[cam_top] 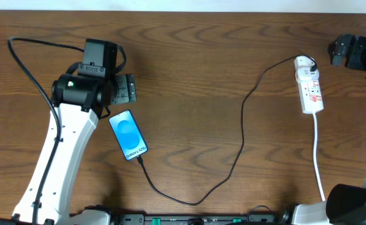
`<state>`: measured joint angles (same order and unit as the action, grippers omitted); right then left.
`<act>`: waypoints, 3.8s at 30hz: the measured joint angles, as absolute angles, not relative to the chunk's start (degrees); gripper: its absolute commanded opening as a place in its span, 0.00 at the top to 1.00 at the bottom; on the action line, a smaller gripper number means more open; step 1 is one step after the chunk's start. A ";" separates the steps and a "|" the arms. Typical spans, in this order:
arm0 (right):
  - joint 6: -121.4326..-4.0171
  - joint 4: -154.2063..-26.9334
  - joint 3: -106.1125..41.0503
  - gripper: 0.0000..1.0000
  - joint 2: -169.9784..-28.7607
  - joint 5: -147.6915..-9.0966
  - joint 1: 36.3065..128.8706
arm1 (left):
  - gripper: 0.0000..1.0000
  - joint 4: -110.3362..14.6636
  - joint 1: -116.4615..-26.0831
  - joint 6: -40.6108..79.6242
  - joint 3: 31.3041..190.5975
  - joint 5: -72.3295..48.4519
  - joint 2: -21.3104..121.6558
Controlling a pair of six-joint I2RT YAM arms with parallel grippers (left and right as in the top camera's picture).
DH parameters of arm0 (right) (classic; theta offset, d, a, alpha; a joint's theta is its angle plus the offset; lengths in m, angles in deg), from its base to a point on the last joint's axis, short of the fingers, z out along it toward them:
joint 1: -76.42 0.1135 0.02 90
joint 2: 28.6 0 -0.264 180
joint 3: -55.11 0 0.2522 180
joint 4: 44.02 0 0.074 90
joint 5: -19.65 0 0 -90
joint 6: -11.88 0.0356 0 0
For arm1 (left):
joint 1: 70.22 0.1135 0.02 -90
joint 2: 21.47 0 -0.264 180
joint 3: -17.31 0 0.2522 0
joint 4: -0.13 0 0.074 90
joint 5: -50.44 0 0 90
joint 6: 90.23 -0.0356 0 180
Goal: Plug charger to phone and switch on socket
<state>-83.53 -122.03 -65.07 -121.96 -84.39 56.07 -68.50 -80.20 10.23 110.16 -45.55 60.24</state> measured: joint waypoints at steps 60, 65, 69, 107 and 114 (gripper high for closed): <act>-83.51 -122.12 -65.04 0.01 -121.96 -83.98 56.04 | 0.11 2.23 -78.50 10.45 40.70 -41.58 -8.04; -83.51 -122.12 -65.04 0.01 -121.96 -83.98 56.07 | 0.11 7.67 -77.69 10.56 34.65 -41.58 -13.51; -83.51 -122.10 -65.04 0.01 -121.96 -83.98 56.07 | 0.11 7.93 -76.86 10.71 31.81 -41.51 -18.64; -83.49 -122.12 -65.04 0.01 -121.96 -83.96 56.07 | 0.11 -15.17 -71.55 3.76 32.18 -38.76 -20.90; -83.49 -122.12 -65.04 0.01 -121.96 -83.98 56.07 | 0.11 -15.26 -71.50 3.34 32.18 -38.36 -20.90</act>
